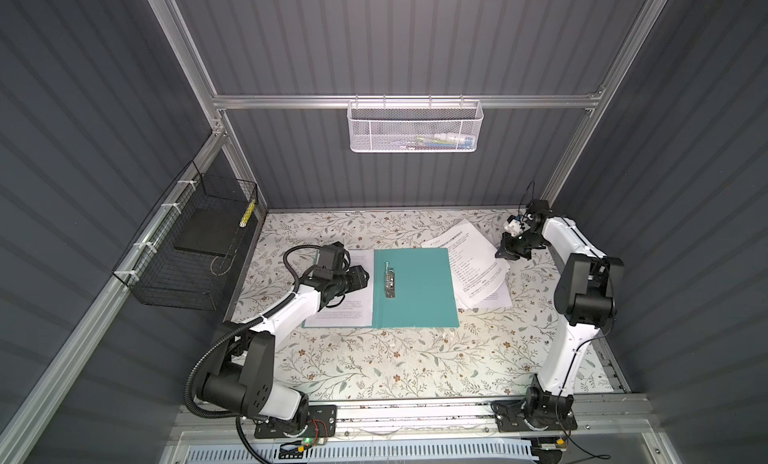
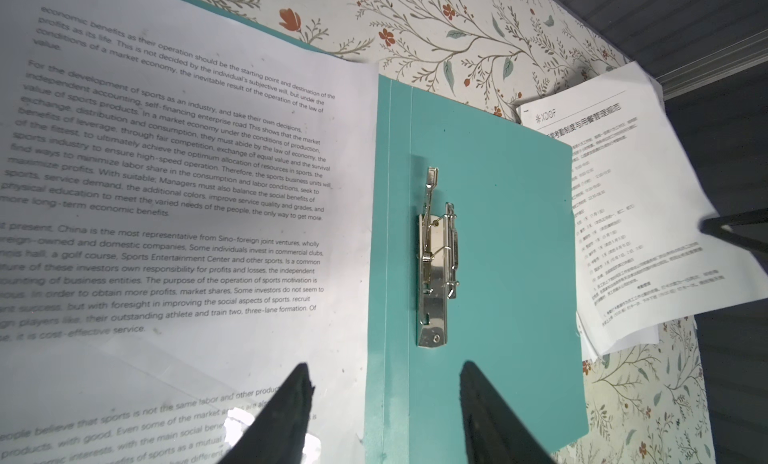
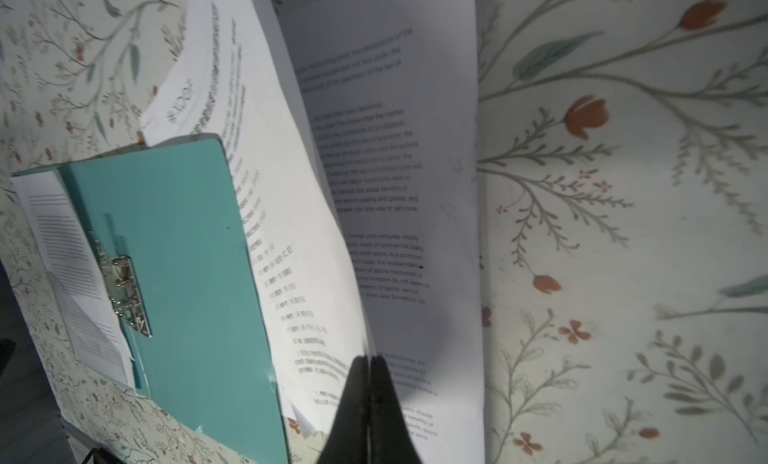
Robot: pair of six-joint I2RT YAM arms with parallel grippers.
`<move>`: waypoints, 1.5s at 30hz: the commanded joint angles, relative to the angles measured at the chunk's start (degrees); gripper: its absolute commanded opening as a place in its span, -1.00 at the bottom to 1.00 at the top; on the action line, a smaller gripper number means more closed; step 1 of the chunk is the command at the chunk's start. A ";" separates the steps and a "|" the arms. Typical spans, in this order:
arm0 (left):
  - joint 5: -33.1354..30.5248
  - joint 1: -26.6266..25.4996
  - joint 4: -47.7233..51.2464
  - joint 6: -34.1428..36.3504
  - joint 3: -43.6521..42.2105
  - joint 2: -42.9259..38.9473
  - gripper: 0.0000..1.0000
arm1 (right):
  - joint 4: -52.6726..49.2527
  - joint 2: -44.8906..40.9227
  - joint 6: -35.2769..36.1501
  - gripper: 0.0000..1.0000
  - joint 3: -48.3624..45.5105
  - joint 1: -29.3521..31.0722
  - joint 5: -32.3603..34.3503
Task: Put the files into the folder
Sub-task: 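Lift the held sheet with the right gripper and carry it over the folder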
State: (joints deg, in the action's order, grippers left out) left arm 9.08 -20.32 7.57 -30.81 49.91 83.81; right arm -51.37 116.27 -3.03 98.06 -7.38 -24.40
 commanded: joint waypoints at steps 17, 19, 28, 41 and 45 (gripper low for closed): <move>-2.42 -0.34 2.44 -1.07 -2.00 -5.38 0.15 | 8.62 -22.85 -18.91 -1.00 -4.17 12.21 4.53; -2.65 -0.34 2.47 -1.11 -2.23 -5.83 0.15 | 7.77 -24.32 -19.92 -1.00 -2.31 13.95 8.18; -5.15 -0.34 4.01 -1.49 -1.83 -7.74 0.14 | 13.43 -30.67 -28.93 -1.00 -2.59 20.76 5.69; -6.61 -0.25 5.29 -1.00 -3.59 -11.77 0.14 | 40.91 -41.18 -50.09 -1.00 -22.71 28.53 -4.26; -7.15 -0.21 5.38 -1.16 -4.44 -12.94 0.15 | 44.20 -38.64 -51.34 -1.00 -22.79 32.78 -4.07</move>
State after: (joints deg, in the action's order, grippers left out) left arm 2.72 -20.32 11.53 -31.94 46.19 72.58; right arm -13.91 76.36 -50.94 75.50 23.16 -26.98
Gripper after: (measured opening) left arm 0.573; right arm 0.047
